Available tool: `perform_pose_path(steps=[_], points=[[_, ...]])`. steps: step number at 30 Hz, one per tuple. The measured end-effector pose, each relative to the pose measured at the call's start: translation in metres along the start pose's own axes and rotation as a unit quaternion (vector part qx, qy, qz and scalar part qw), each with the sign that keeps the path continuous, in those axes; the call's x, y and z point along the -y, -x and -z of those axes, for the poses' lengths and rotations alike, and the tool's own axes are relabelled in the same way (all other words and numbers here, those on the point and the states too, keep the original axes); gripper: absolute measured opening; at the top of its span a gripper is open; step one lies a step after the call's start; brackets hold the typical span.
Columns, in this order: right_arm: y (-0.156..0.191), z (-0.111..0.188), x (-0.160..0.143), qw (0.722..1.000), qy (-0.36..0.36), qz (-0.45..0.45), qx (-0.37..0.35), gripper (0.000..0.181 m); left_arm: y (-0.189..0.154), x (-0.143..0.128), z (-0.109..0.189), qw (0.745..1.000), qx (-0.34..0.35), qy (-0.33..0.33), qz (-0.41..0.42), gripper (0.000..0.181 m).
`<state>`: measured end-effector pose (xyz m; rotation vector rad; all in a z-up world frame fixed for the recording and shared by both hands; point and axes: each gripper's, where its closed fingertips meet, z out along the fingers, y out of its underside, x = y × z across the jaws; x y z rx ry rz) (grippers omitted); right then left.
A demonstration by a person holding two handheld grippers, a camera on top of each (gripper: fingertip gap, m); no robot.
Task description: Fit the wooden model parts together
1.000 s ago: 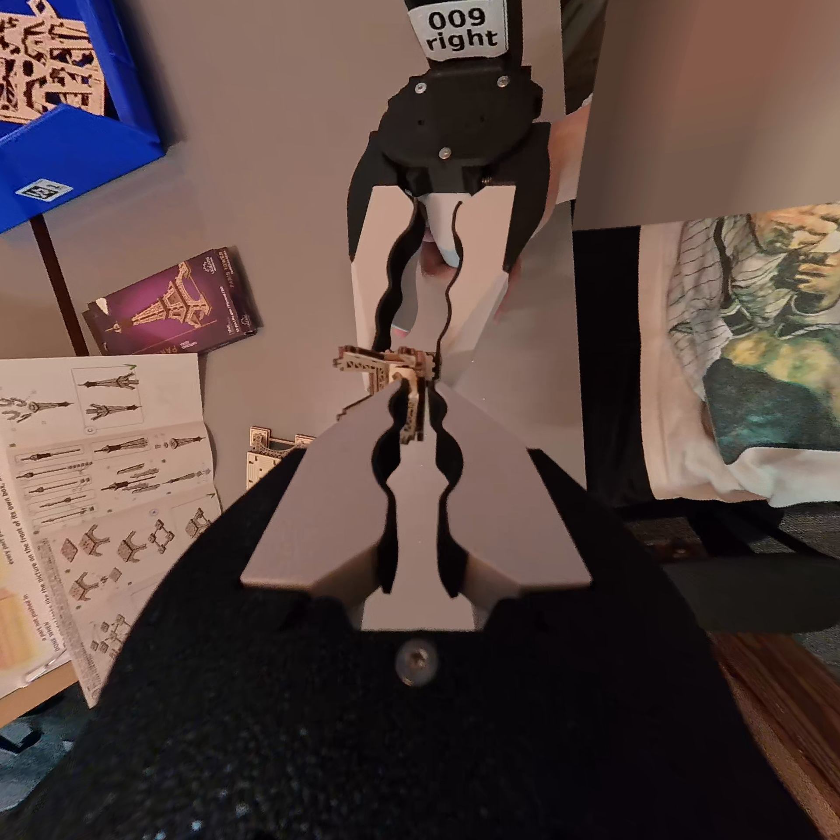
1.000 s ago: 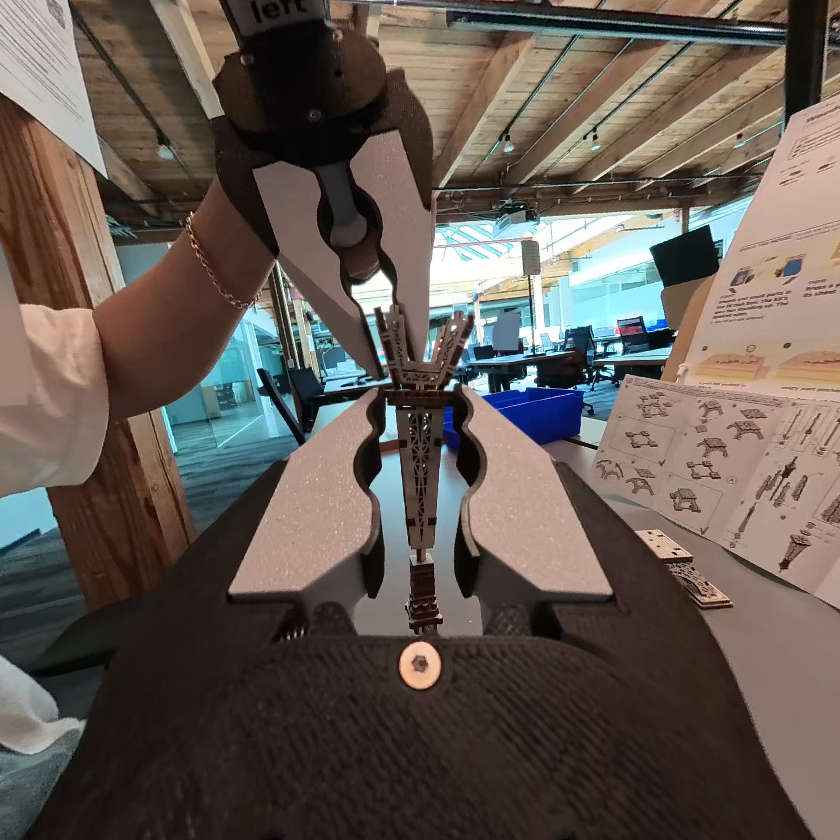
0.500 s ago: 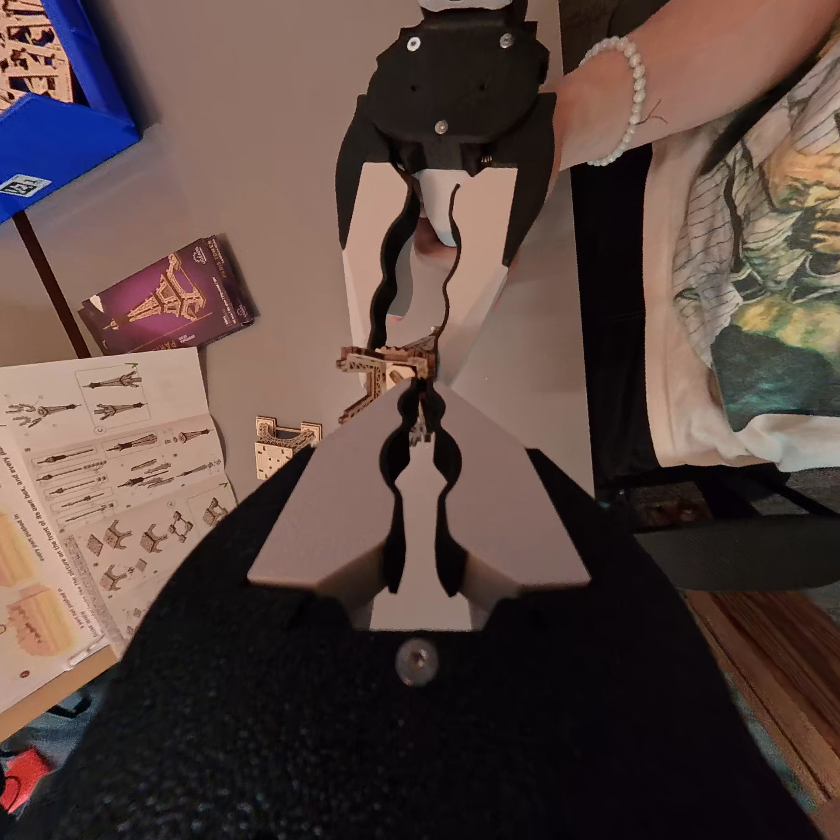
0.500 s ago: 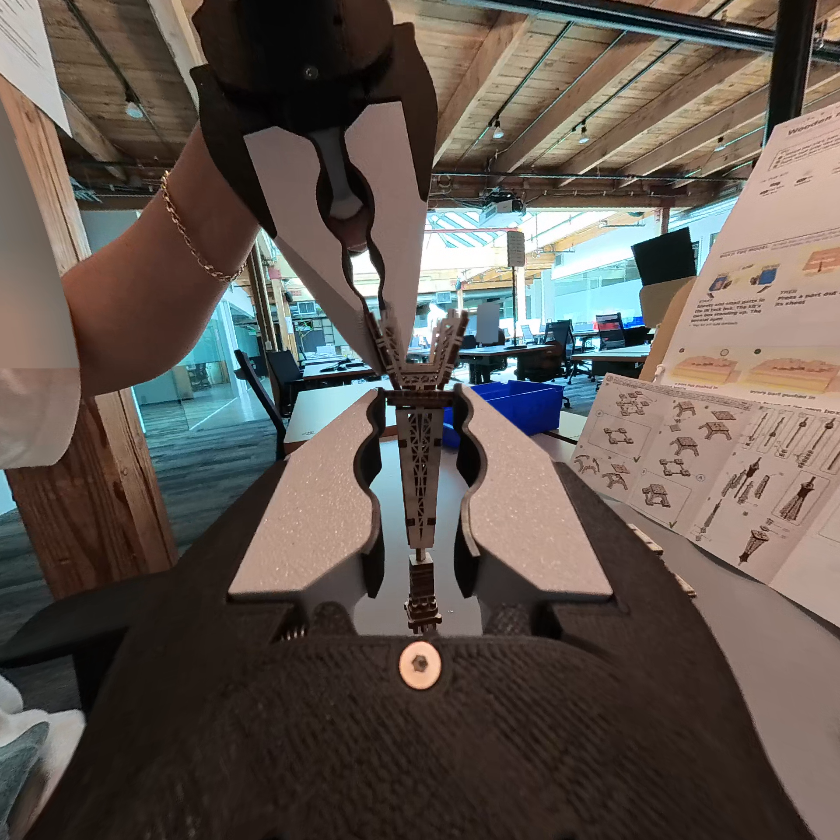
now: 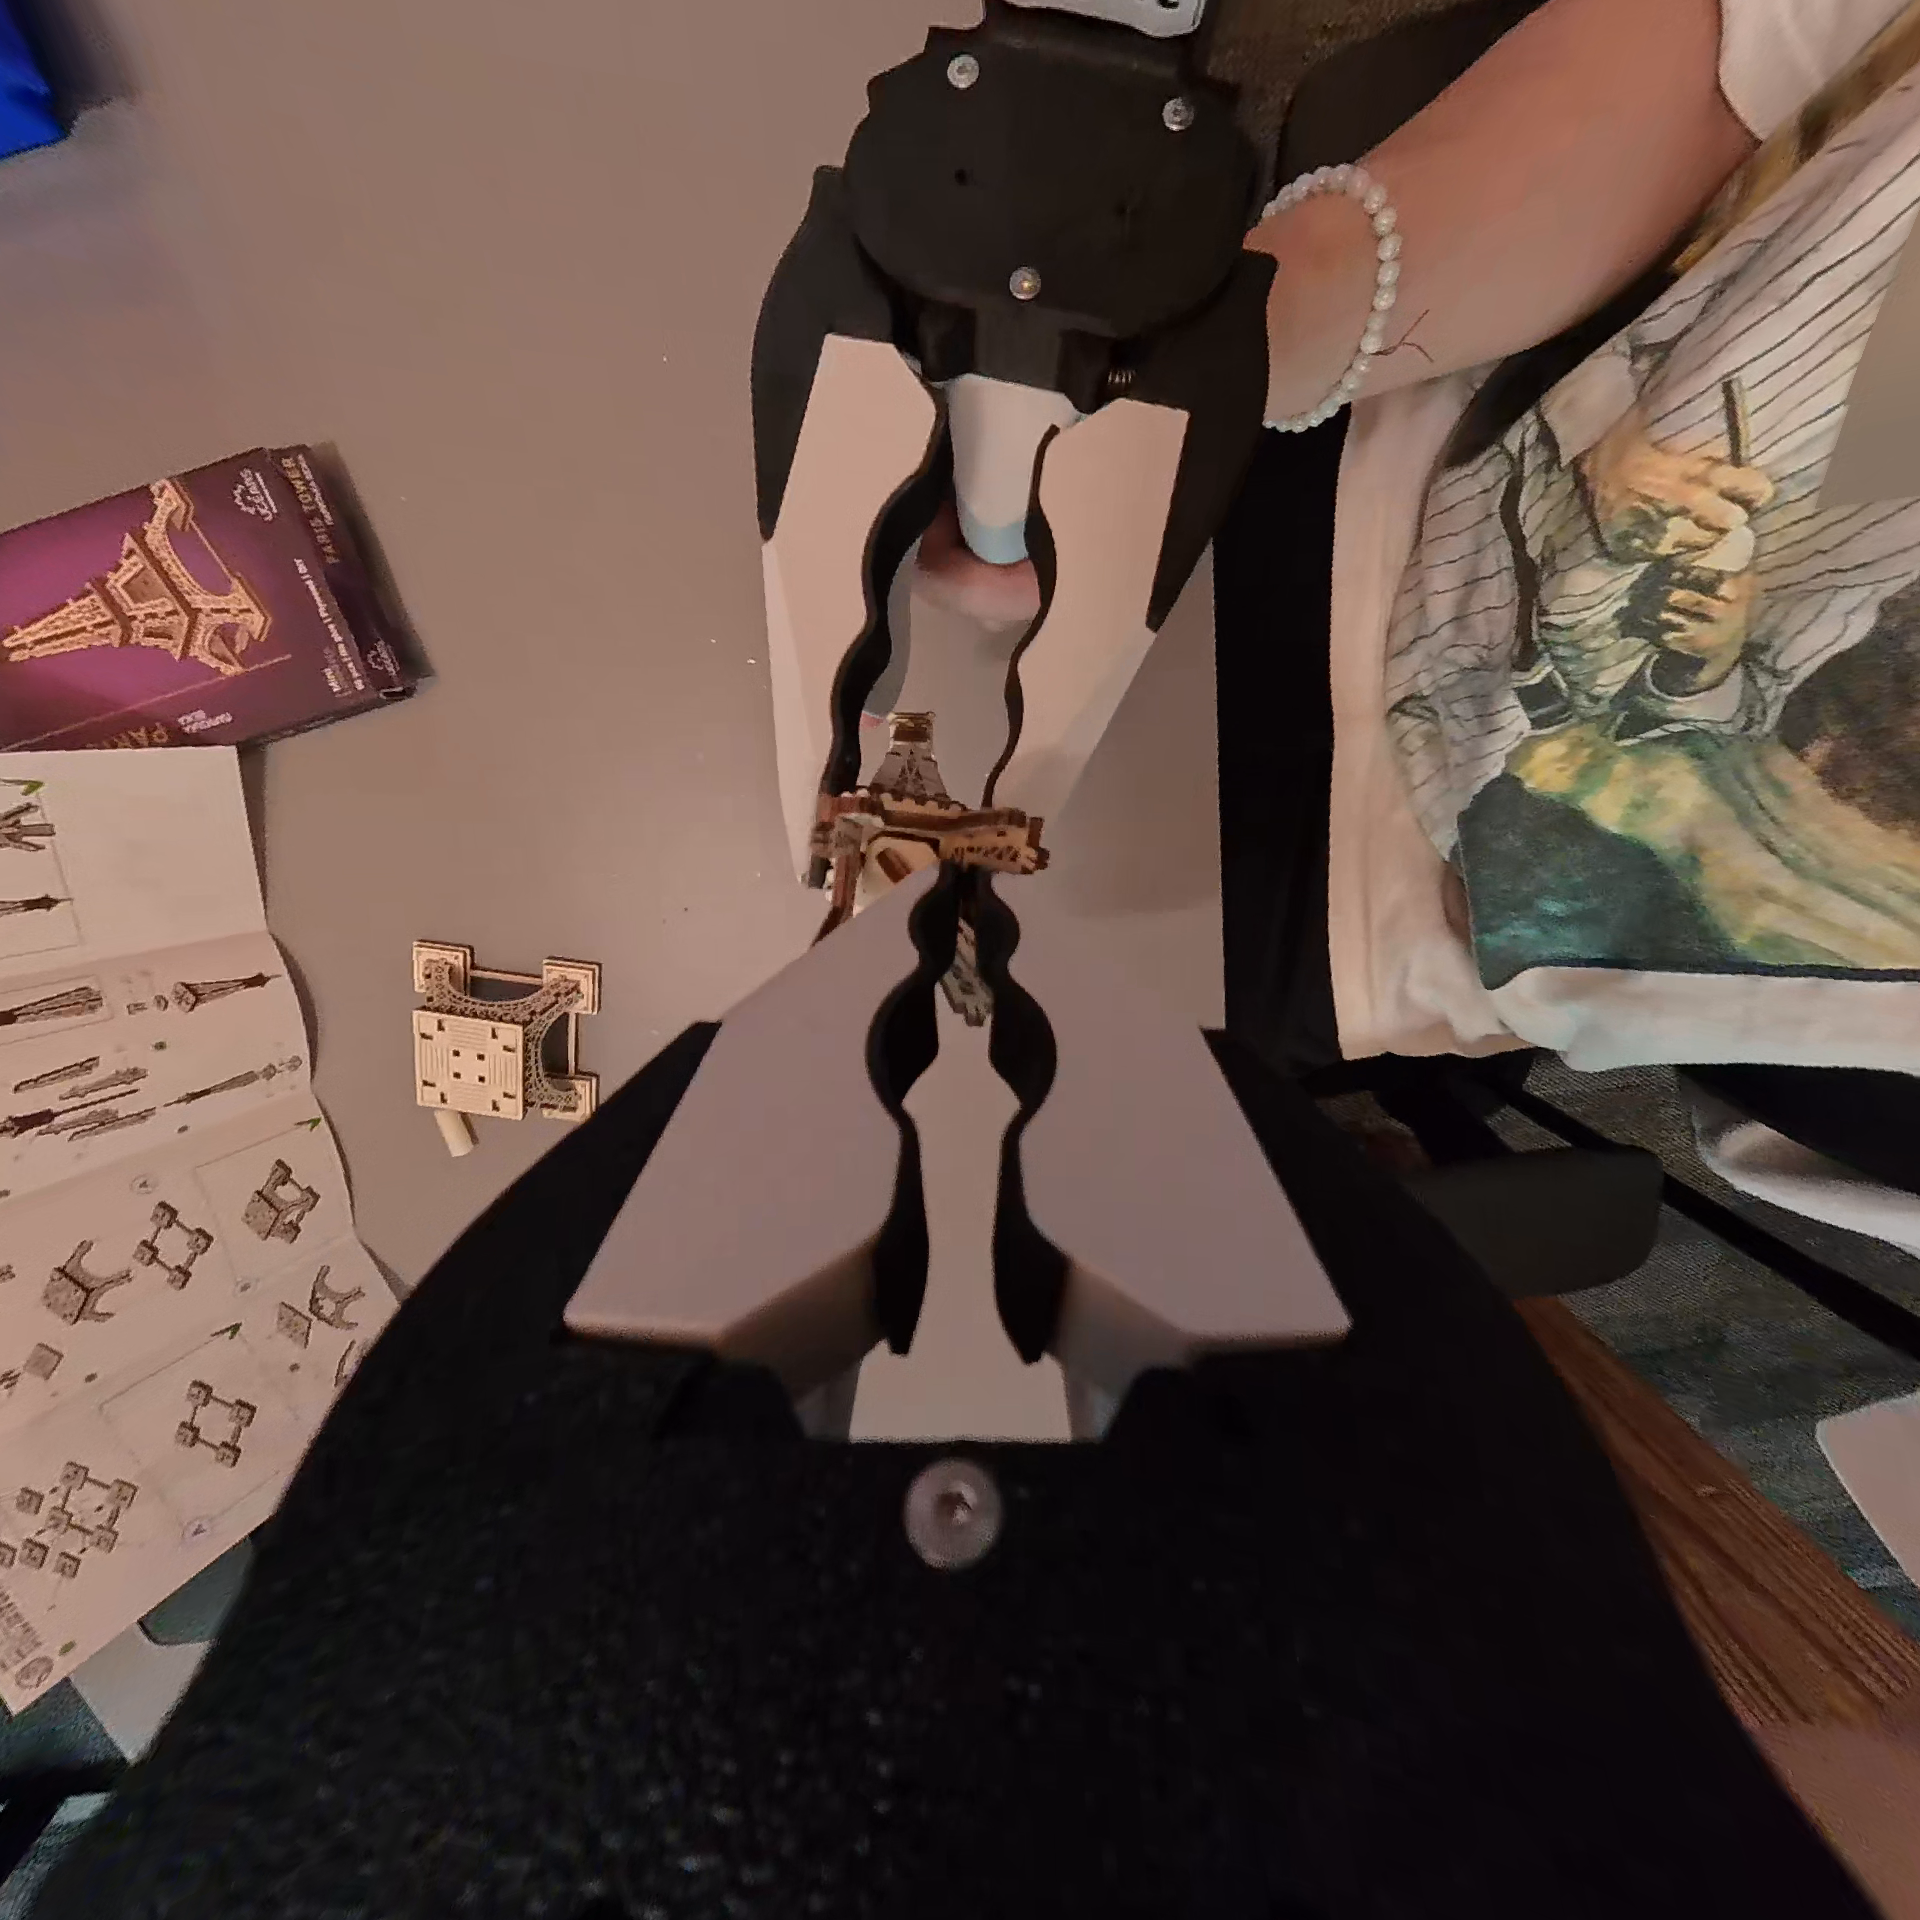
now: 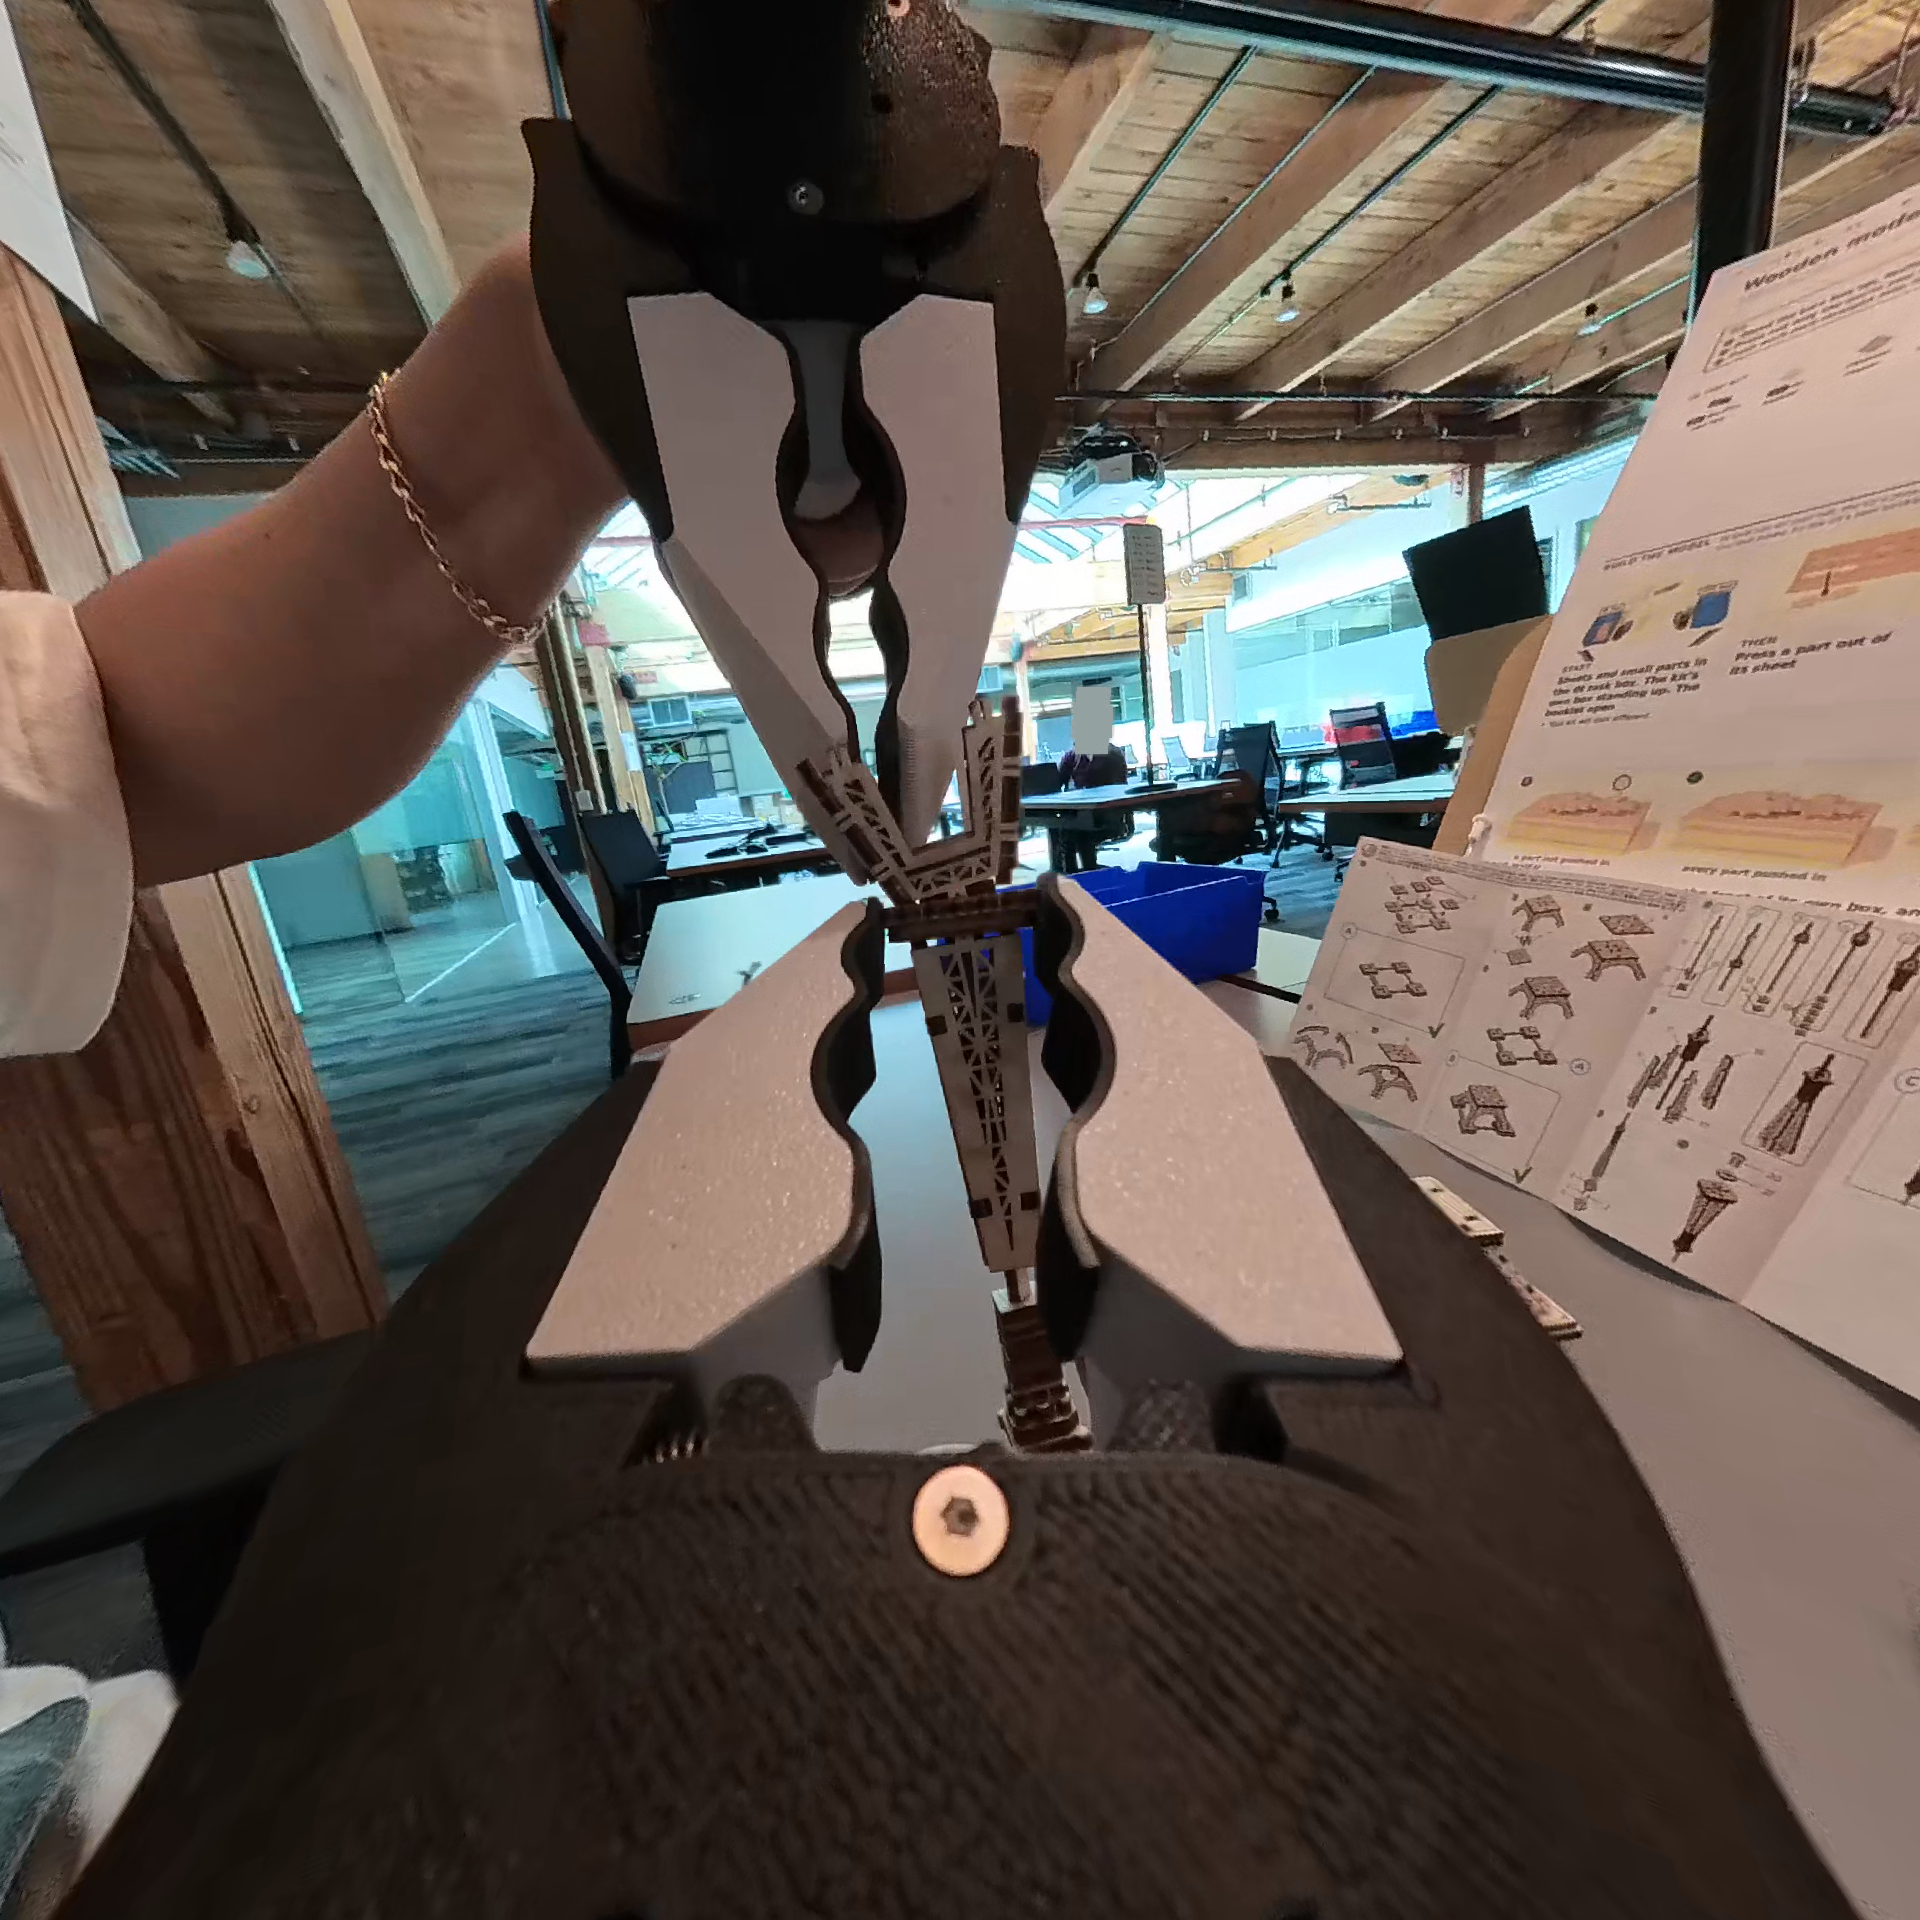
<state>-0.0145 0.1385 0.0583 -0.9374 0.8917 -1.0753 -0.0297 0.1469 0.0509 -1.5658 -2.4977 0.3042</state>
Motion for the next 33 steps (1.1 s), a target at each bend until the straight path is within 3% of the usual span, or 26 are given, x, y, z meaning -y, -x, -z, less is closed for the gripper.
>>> perform_pose_path(steps=[12,21,24,27,29,33], points=[[-0.005,0.0,-0.001,0.997,0.008,0.075,-0.031,0.028,0.001,-0.002,0.001,0.998,0.053,-0.01,-0.031,0.007],[-0.011,0.004,0.005,0.984,0.01,0.16,-0.082,0.028,-0.006,0.012,0.026,0.99,0.085,-0.112,0.026,0.023],[-0.022,0.007,0.006,0.968,0.019,0.211,-0.132,0.028,0.007,0.02,0.046,0.96,0.165,-0.196,0.111,0.028],[-0.028,0.01,0.01,0.946,0.025,0.269,-0.179,0.029,0.027,0.011,0.058,0.899,0.262,-0.292,0.195,0.058],[-0.029,0.01,0.011,0.933,0.03,0.297,-0.201,0.029,0.031,-0.004,0.048,0.867,0.299,-0.319,0.237,0.074],[-0.03,0.006,0.003,0.912,0.056,0.337,-0.227,0.029,0.02,-0.009,0.01,0.832,0.277,-0.386,0.285,0.081]])
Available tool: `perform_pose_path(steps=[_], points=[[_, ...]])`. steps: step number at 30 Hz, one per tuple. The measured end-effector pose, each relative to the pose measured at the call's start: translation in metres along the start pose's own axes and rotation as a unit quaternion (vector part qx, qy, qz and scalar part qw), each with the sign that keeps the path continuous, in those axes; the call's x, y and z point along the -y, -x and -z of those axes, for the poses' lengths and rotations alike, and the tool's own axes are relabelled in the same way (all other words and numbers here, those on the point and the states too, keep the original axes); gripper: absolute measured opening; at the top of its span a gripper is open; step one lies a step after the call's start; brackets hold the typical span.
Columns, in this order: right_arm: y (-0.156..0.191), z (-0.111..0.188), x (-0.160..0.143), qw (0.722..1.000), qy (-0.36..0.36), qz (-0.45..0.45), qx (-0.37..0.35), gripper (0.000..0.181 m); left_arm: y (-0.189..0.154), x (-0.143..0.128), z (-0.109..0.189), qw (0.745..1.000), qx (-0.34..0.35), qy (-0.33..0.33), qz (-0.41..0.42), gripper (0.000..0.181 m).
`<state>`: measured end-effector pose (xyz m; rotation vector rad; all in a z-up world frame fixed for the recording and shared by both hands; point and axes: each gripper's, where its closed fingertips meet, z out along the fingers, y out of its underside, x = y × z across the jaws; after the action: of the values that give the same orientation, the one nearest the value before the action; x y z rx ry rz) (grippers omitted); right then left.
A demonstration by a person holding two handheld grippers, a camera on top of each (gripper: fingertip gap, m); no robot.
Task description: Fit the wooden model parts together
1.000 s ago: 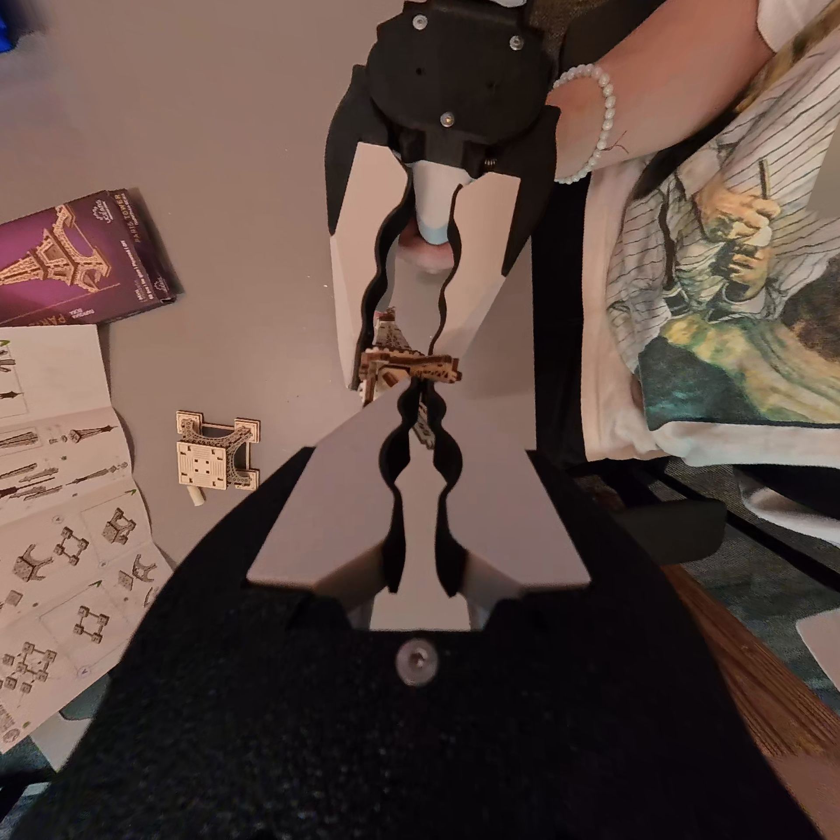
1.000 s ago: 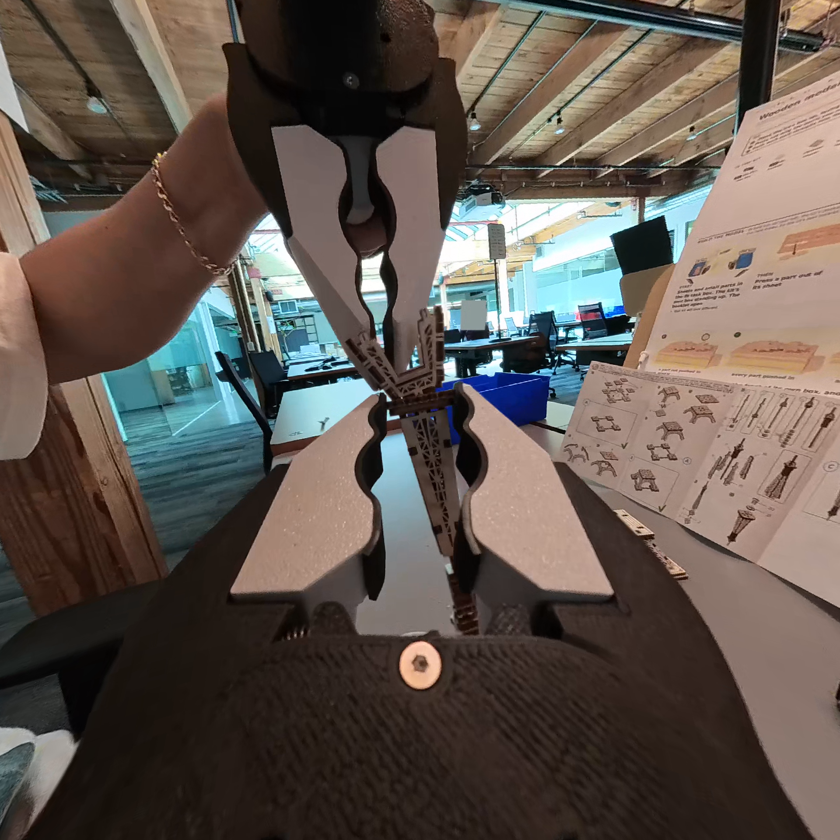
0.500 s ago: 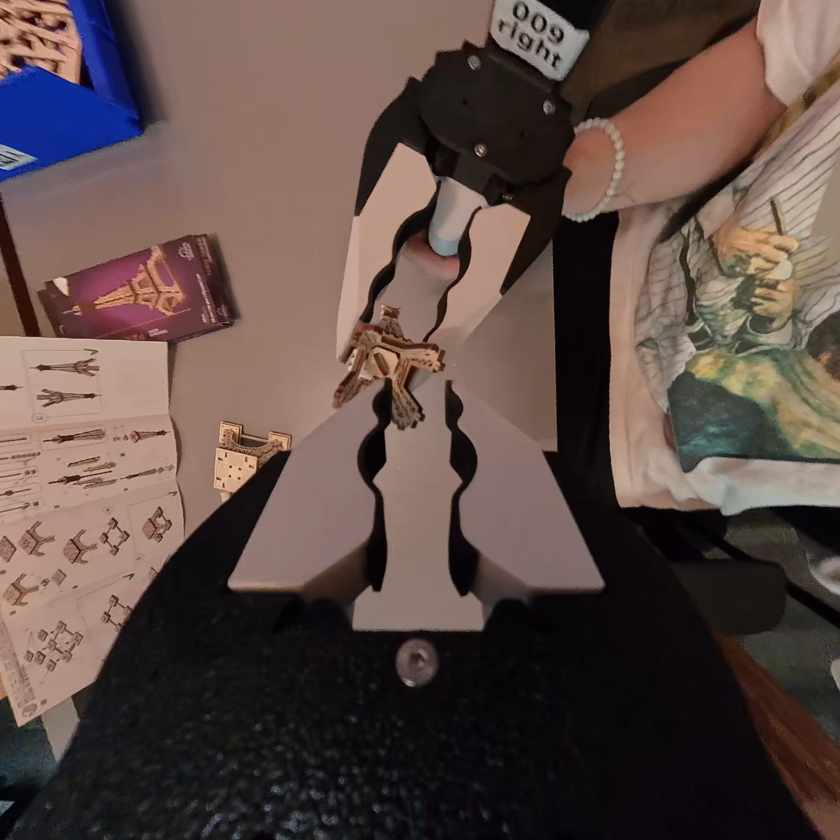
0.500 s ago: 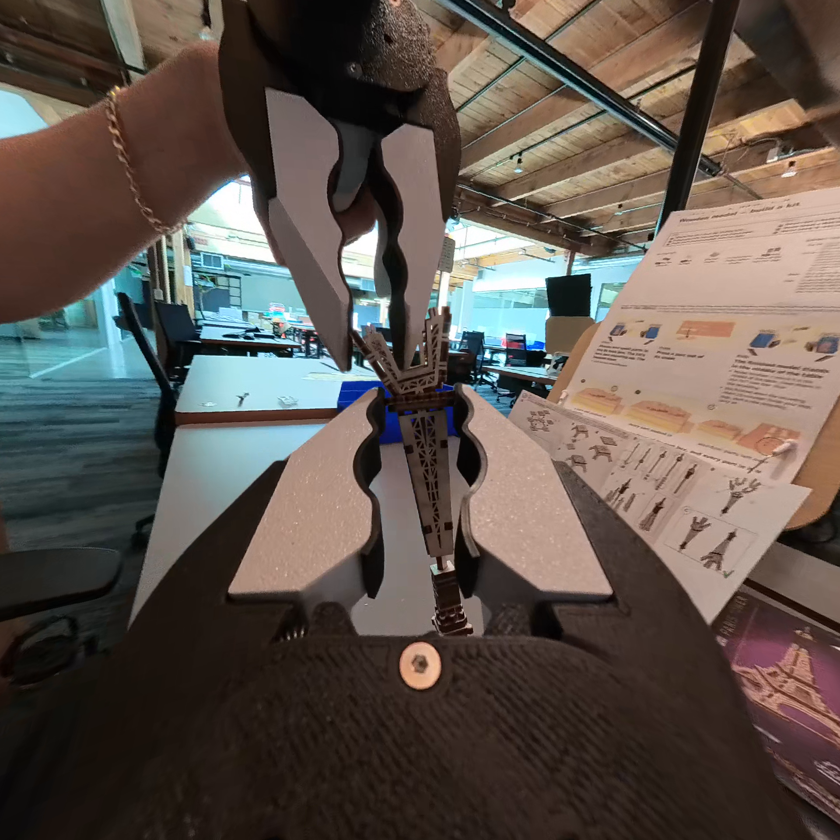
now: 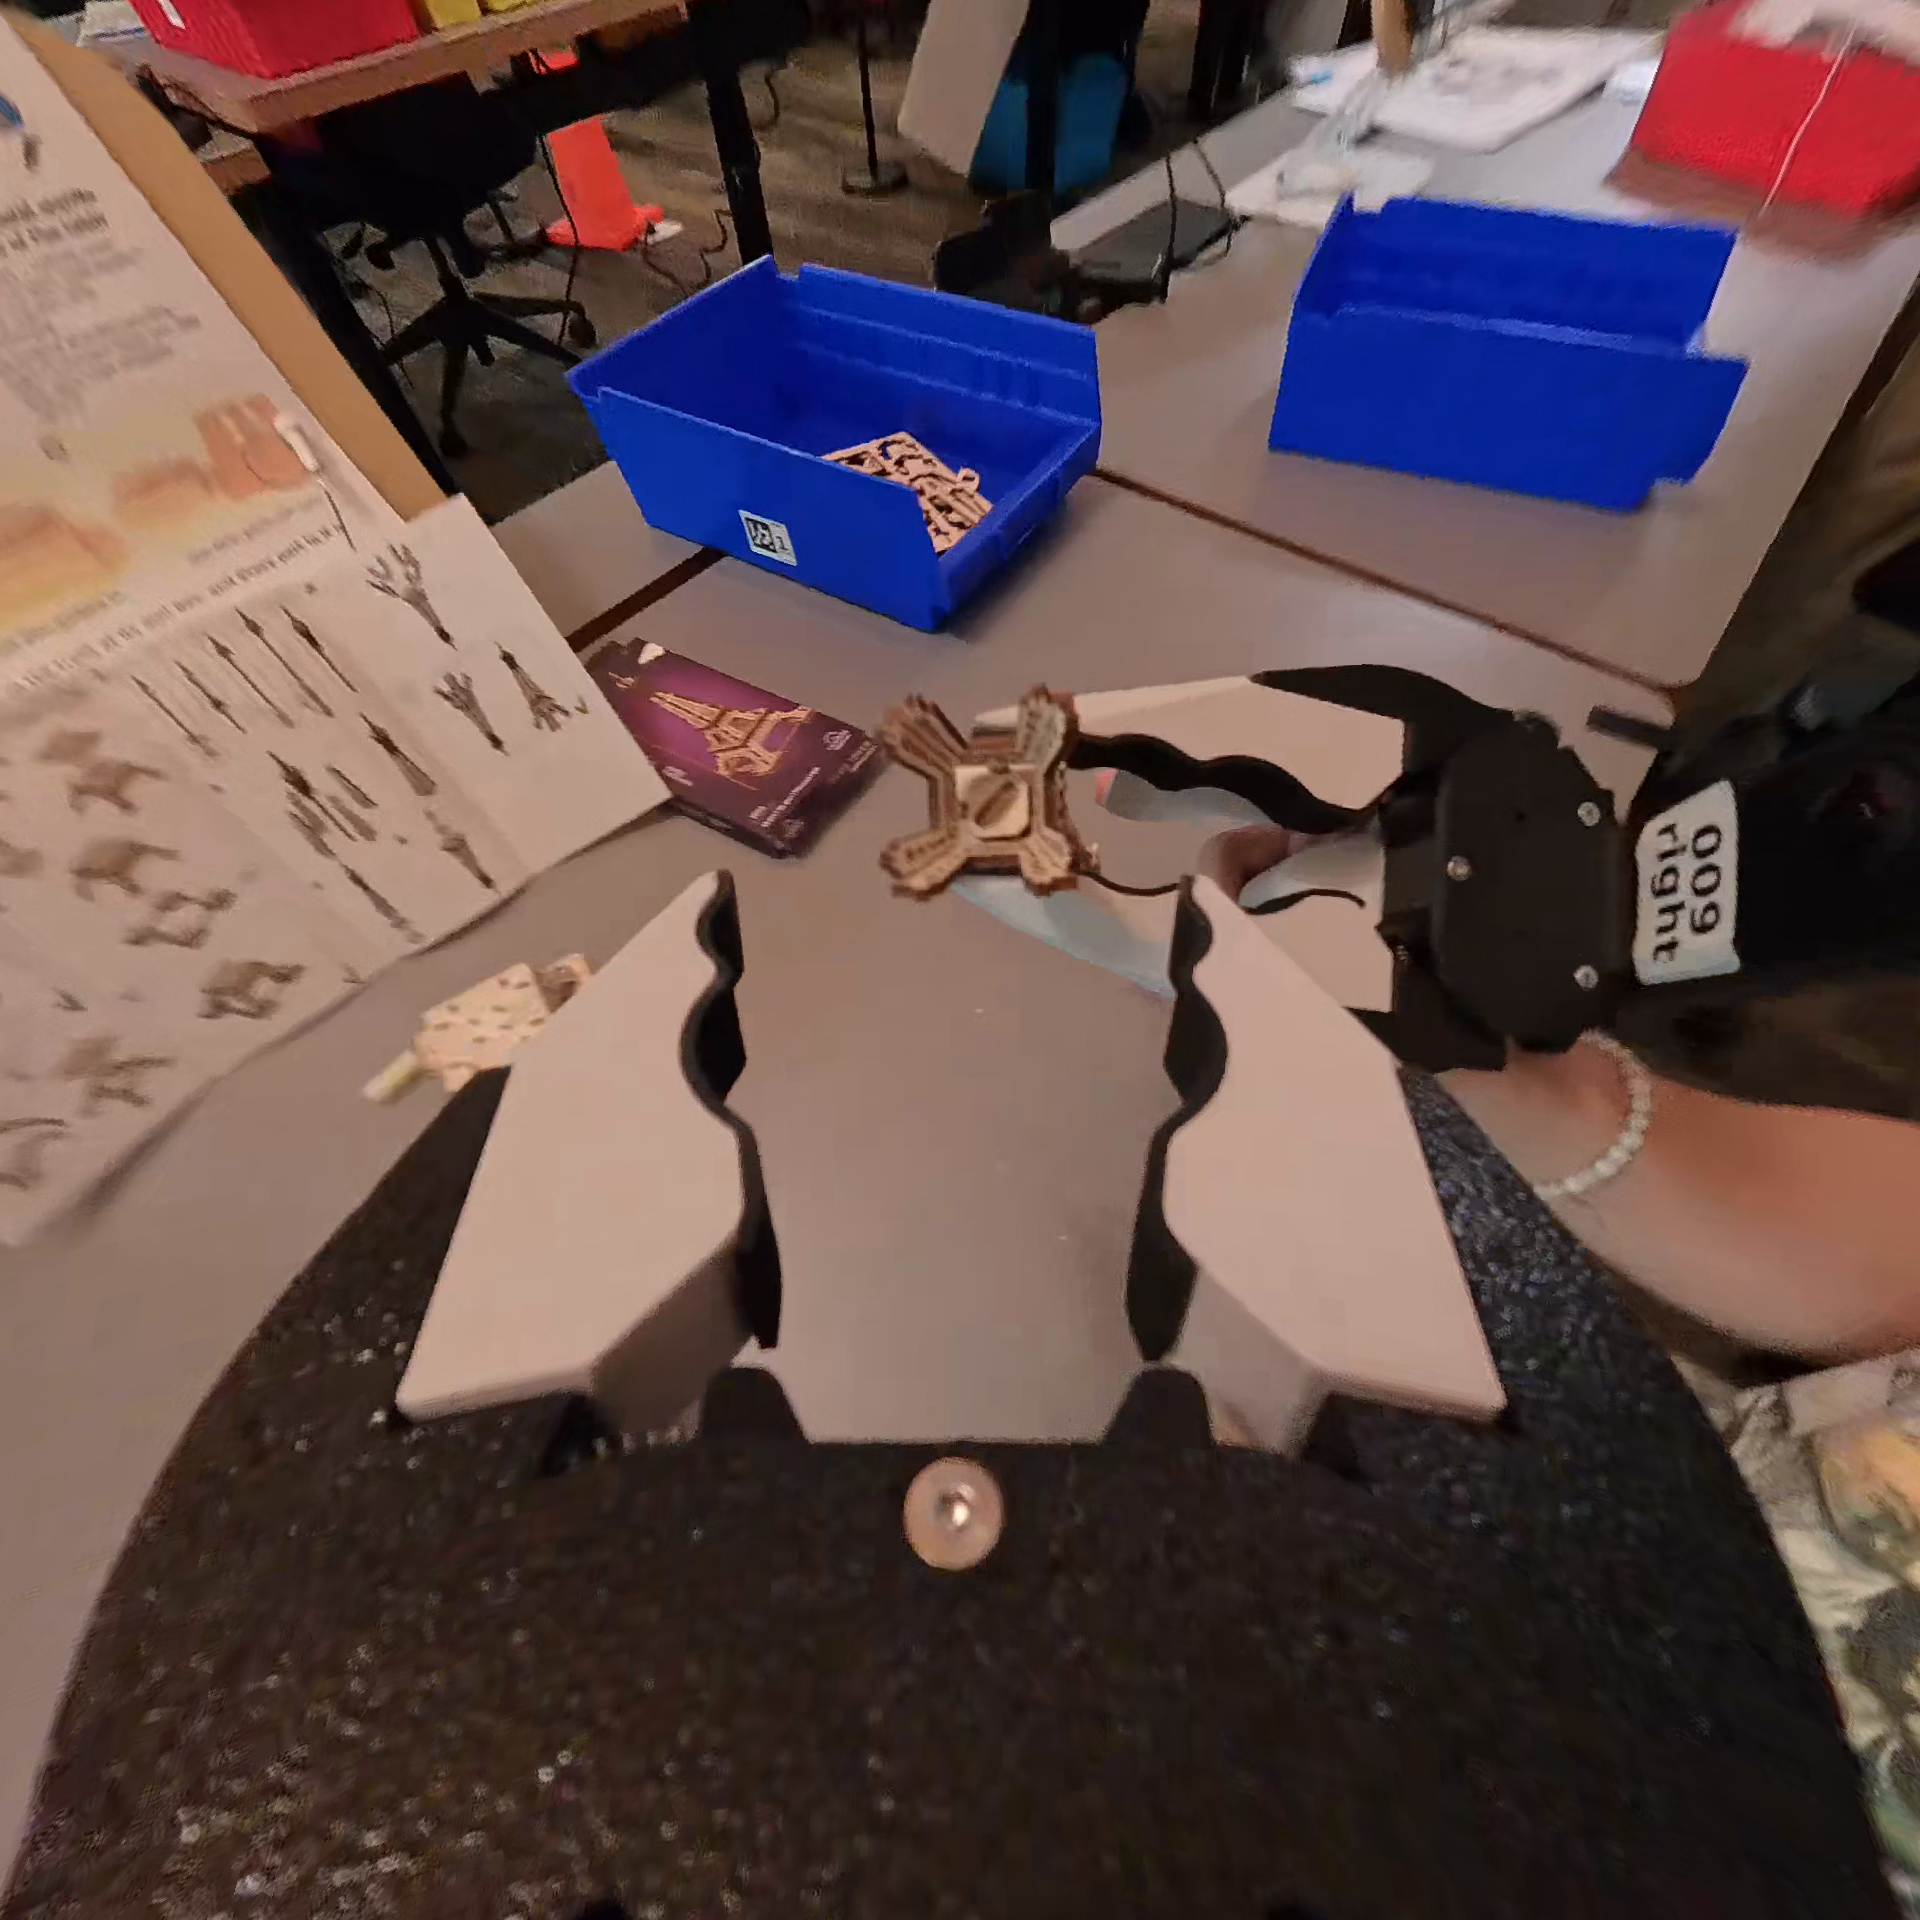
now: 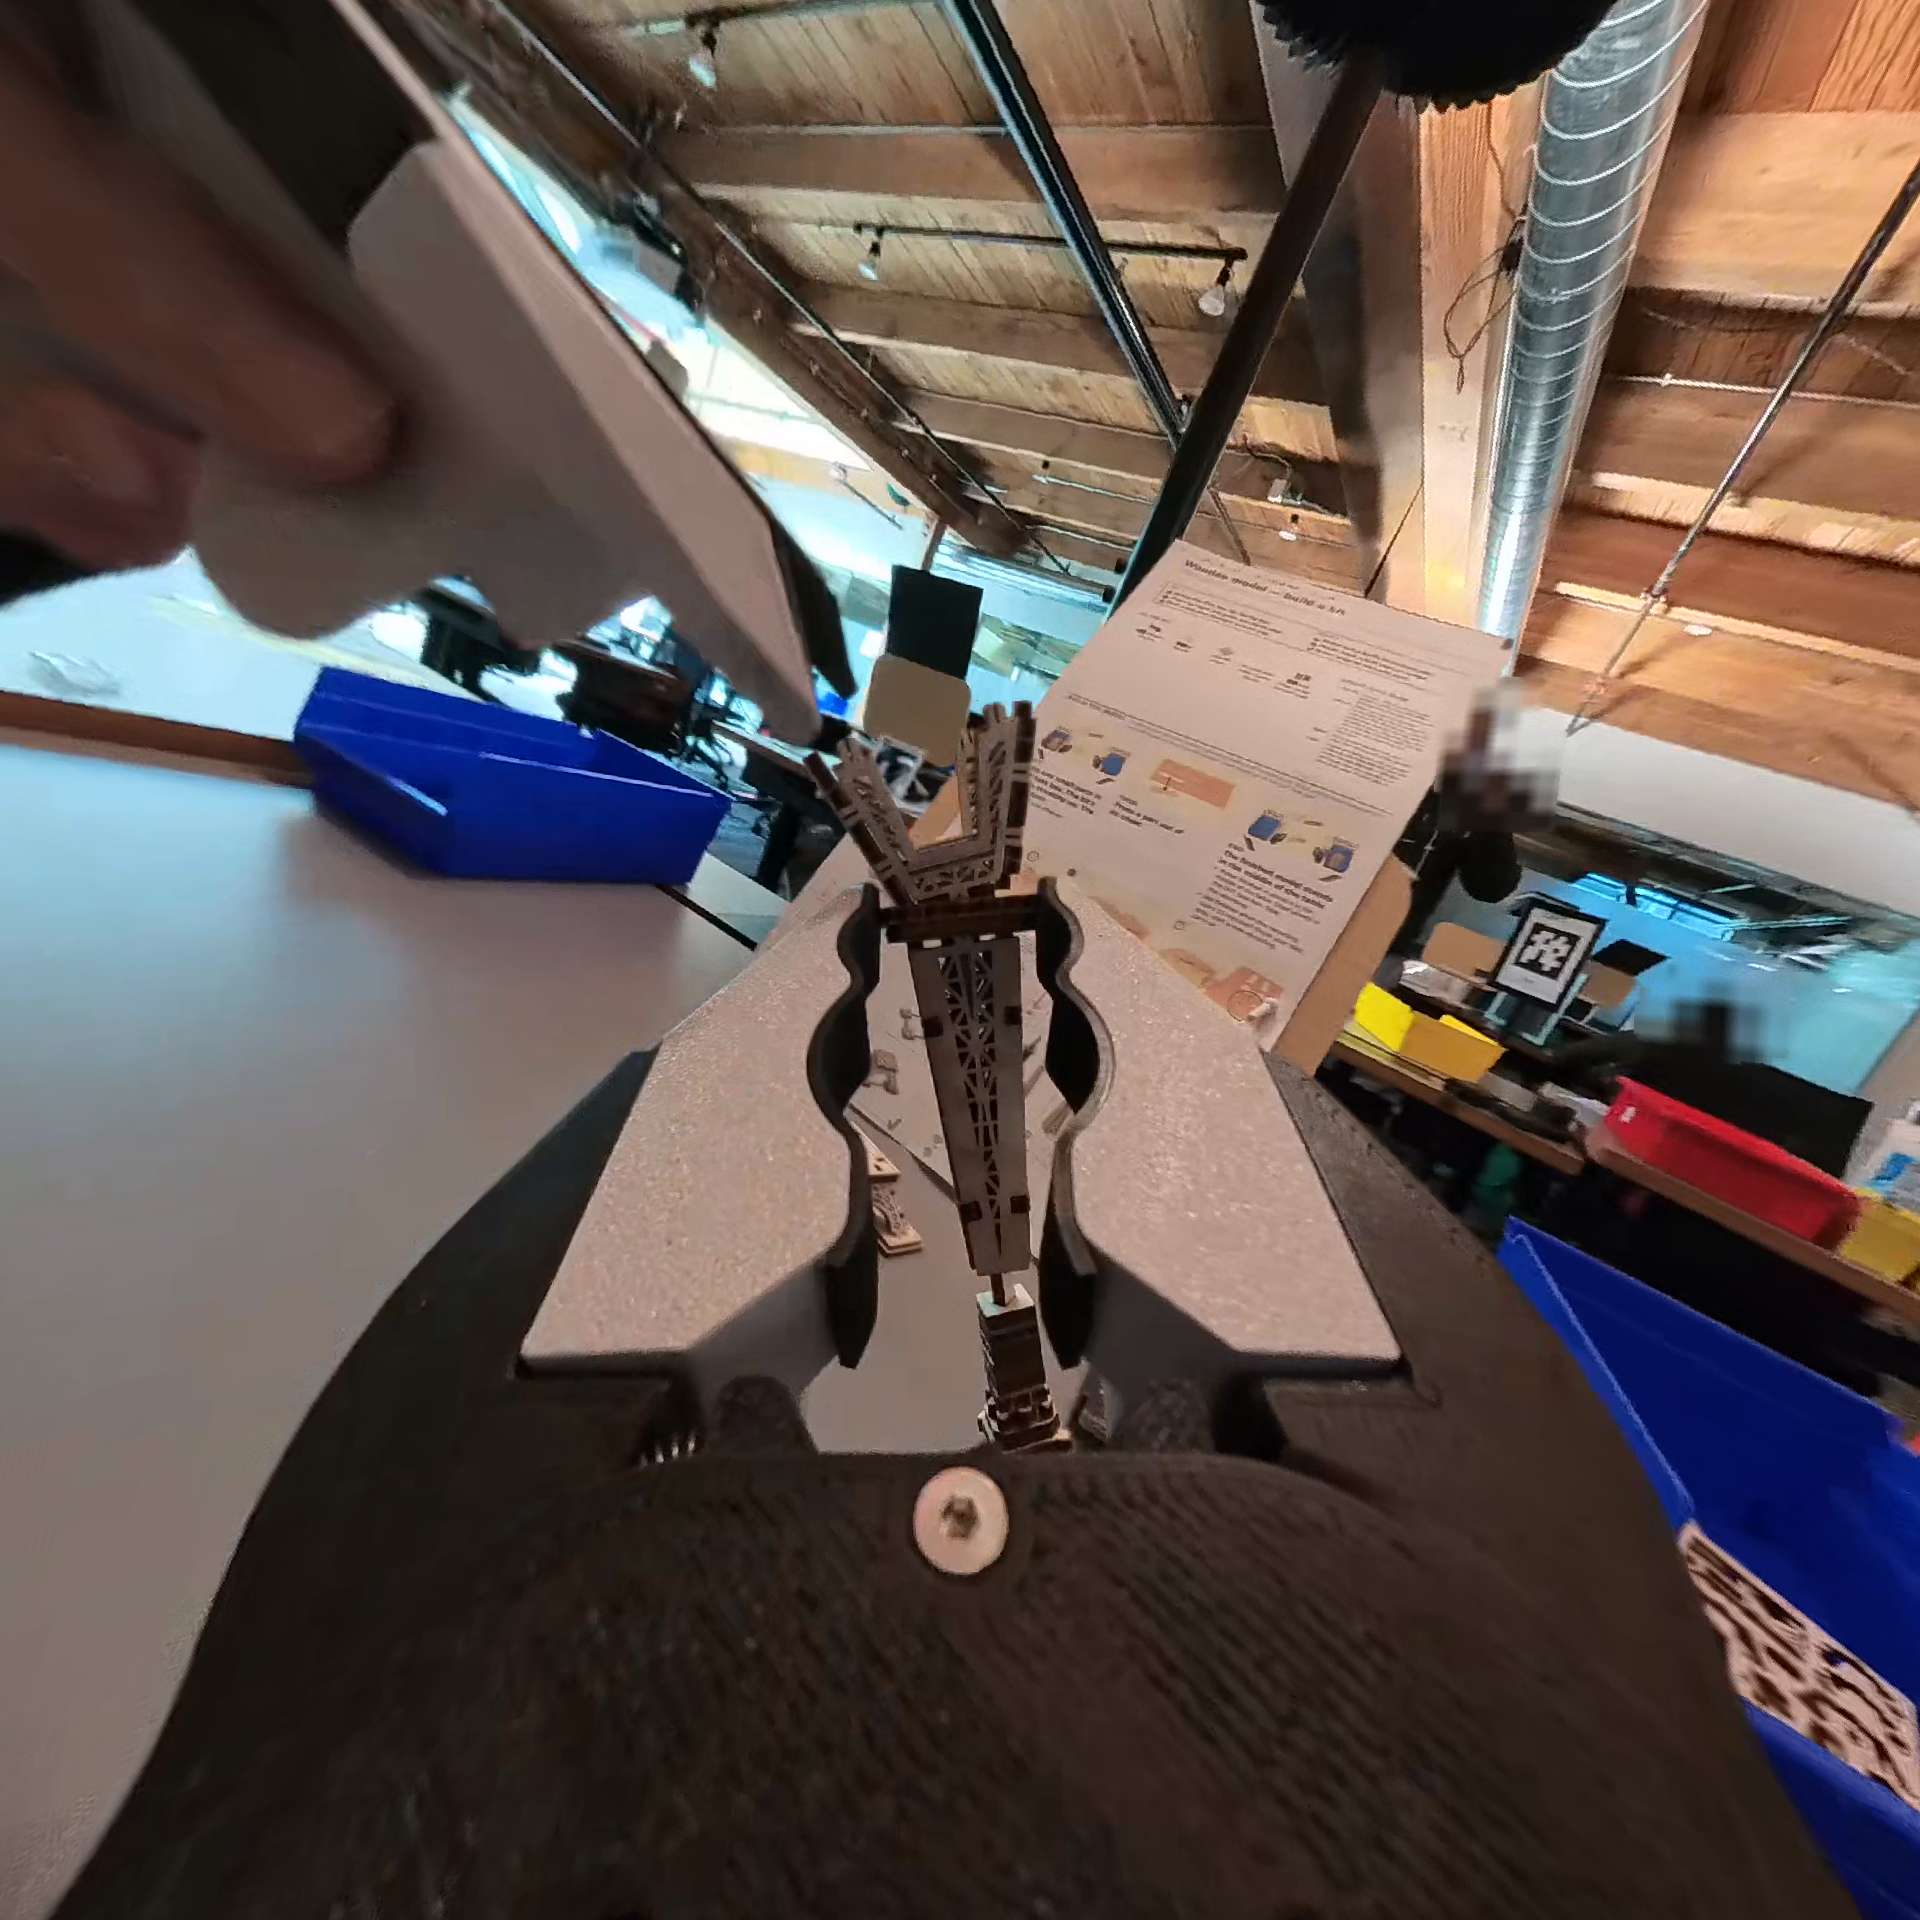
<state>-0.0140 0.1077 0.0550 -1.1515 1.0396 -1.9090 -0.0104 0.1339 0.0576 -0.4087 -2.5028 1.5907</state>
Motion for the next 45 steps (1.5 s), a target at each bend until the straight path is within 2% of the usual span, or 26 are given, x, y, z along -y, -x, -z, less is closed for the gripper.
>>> perform_pose_path(steps=[3,6,8,11,13,15,18,21,24,29,31,36,41,45], points=[[0.006,-0.002,-0.001,1.0,0.004,0.005,-0.004,0.029,-0.007,-0.008,0.0,0.995,-0.035,-0.068,0.07,0.082],[0.008,-0.004,-0.001,0.998,-0.004,-0.057,0.008,0.028,-0.009,-0.018,0.008,0.982,-0.08,-0.138,0.102,0.079],[0.006,-0.004,-0.002,0.992,-0.007,-0.124,0.022,0.028,-0.003,-0.029,0.01,0.976,-0.083,-0.177,0.095,0.078],[0.005,-0.002,0.009,0.969,-0.042,-0.235,0.063,0.029,0.007,-0.049,0.001,0.975,-0.062,-0.208,0.05,0.064],[0.008,-0.002,0.013,0.952,-0.048,-0.29,0.088,0.029,0.004,-0.046,-0.003,0.971,-0.061,-0.225,0.047,0.064],[0.004,-0.001,0.015,0.948,-0.058,-0.305,0.074,0.028,-0.003,-0.034,-0.006,0.965,-0.057,-0.253,0.036,0.06],[0.008,-0.004,0.013,0.944,-0.047,-0.319,0.075,0.029,-0.01,-0.032,-0.015,0.969,-0.043,-0.241,0.001,0.048],[0.009,-0.004,0.01,0.953,-0.04,-0.295,0.063,0.029,-0.009,-0.031,-0.018,0.971,-0.013,-0.236,-0.023,0.043],[0.011,-0.004,0.011,0.953,-0.04,-0.293,0.064,0.029,-0.008,-0.038,-0.021,0.975,-0.003,-0.216,-0.045,0.042],[0.016,-0.005,0.013,0.952,-0.036,-0.295,0.073,0.029,-0.008,-0.037,-0.02,0.97,0.021,-0.229,-0.081,0.037],[0.021,-0.005,0.016,0.946,-0.035,-0.306,0.097,0.029,-0.009,-0.036,-0.021,0.969,0.008,-0.235,-0.078,0.036],[0.028,-0.003,0.022,0.924,-0.043,-0.349,0.153,0.028,-0.02,-0.025,-0.012,0.954,-0.087,-0.287,-0.003,0.036],[0.032,0.0,0.03,0.885,-0.07,-0.413,0.202,0.029,-0.027,-0.028,-0.018,0.957,-0.108,-0.268,-0.004,0.028],[0.035,0.001,0.029,0.883,-0.068,-0.414,0.209,0.029,-0.026,-0.028,-0.02,0.96,-0.104,-0.26,0.012,0.022]])
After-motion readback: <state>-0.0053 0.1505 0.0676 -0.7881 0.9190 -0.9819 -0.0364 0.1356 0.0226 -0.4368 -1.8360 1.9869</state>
